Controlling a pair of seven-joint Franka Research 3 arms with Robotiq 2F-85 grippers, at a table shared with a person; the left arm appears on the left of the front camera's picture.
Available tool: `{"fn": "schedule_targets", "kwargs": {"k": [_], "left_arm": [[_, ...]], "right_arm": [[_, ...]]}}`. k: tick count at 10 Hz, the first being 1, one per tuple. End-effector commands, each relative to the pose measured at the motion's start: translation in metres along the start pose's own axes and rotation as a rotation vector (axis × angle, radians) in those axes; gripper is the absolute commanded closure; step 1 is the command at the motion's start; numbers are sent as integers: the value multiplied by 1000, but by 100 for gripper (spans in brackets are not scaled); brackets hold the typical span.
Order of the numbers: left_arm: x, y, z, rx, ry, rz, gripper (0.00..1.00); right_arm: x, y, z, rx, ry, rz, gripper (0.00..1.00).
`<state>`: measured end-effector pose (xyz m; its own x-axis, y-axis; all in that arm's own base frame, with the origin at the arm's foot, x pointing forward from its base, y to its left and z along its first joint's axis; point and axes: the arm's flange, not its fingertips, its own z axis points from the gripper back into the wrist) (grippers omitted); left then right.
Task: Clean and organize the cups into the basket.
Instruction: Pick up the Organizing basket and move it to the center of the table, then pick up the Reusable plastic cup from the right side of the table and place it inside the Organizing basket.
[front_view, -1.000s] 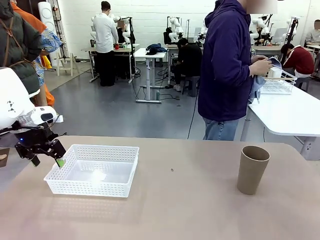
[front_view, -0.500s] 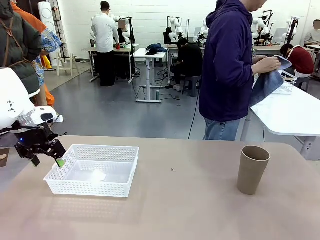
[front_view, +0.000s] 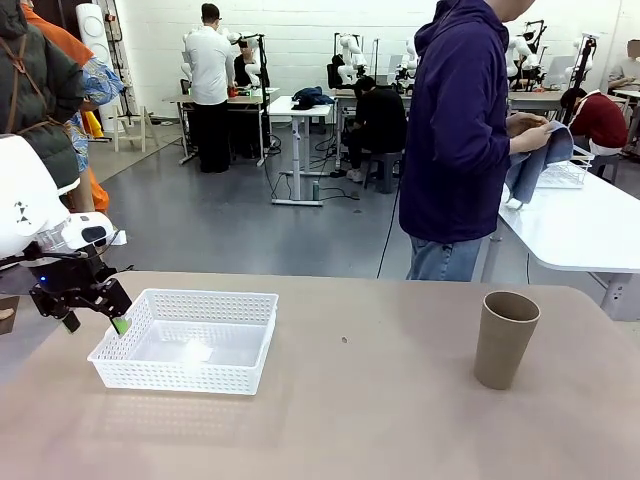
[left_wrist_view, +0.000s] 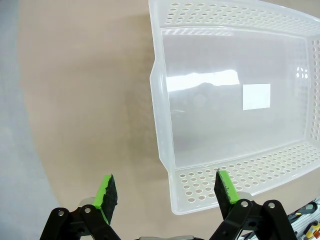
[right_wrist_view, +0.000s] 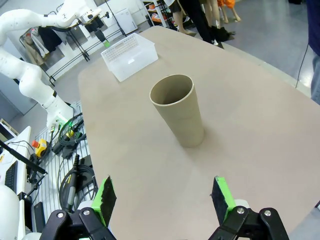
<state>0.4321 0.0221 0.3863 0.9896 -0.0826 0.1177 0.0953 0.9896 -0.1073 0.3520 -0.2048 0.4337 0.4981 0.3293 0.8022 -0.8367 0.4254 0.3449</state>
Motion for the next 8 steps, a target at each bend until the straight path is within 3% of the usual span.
{"fn": "schedule_targets", "kwargs": {"k": [1, 8], "left_arm": [[3, 1, -3, 41, 5, -9, 0], [1, 1, -4, 95, 19, 6, 0]], "right_arm": [[2, 0, 1, -2, -5, 3, 0], [-6, -11, -9, 42, 0, 40, 0]]}}
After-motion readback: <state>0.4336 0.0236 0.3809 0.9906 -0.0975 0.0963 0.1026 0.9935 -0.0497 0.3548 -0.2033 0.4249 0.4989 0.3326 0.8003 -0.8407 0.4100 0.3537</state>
